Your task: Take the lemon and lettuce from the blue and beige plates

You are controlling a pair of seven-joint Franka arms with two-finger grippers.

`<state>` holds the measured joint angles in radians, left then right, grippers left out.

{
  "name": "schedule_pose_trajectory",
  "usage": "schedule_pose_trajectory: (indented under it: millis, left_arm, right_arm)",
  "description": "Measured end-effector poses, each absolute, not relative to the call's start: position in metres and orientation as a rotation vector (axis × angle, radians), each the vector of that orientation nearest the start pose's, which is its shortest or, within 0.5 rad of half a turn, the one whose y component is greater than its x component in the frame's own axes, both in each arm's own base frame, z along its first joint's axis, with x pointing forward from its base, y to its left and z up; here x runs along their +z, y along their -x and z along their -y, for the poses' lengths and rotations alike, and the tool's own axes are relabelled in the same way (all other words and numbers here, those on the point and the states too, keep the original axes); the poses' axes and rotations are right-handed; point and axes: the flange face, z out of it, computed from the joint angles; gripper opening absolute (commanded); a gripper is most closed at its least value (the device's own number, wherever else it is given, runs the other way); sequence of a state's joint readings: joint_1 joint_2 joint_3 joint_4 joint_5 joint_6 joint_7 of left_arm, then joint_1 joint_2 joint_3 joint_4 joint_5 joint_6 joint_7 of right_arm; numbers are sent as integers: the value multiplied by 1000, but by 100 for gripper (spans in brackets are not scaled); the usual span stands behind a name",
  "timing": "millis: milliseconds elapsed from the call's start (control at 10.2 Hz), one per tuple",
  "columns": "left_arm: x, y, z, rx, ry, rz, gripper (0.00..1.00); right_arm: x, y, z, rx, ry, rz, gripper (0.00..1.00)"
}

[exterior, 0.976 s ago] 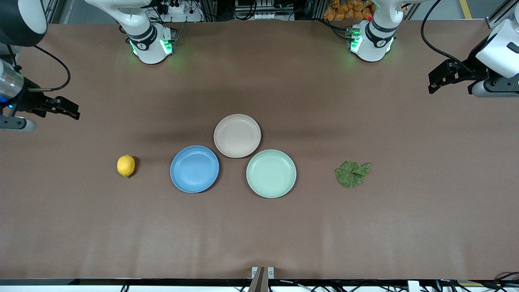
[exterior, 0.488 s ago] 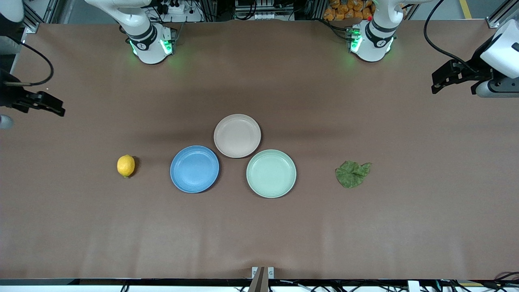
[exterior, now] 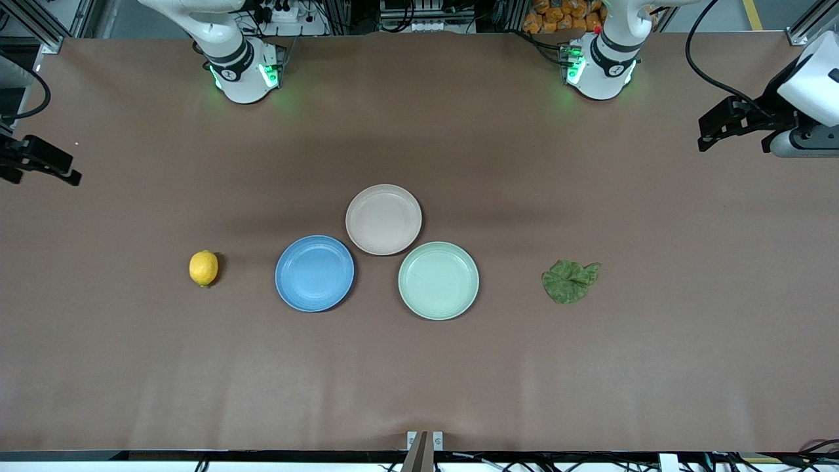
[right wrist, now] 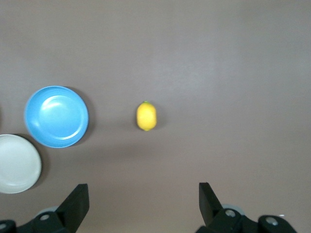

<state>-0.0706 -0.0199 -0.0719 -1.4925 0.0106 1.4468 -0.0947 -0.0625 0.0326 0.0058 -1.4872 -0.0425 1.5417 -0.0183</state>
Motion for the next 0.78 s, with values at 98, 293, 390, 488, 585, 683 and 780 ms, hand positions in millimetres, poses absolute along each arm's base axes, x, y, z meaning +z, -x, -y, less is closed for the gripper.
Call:
schedule_pose_trajectory:
  millis: [98, 293, 390, 488, 585, 683, 780]
  left_arm:
    - [662, -530, 78, 35, 3126, -80, 100]
    - [663, -529, 82, 30, 3126, -93, 100]
    - [664, -529, 82, 29, 3126, -93, 100]
    - [664, -529, 82, 27, 3126, -96, 100]
    - [665, -529, 81, 25, 3125, -114, 100]
    - [666, -528, 80, 24, 3125, -129, 100]
    - [666, -528, 79, 22, 3125, -137, 100]
  right_arm:
    - [646, -563, 23, -53, 3214, -46, 100]
    - [660, -563, 10, -104, 3219, -41, 100]
    - [665, -563, 10, -120, 3209, -47, 100]
    - [668, -562, 15, -127, 3192, -65, 100]
    - [668, -562, 25, -128, 3181, -95, 100]
    - [668, -562, 33, -127, 3176, -118, 100]
    - [668, -562, 35, -126, 3174, -127, 100]
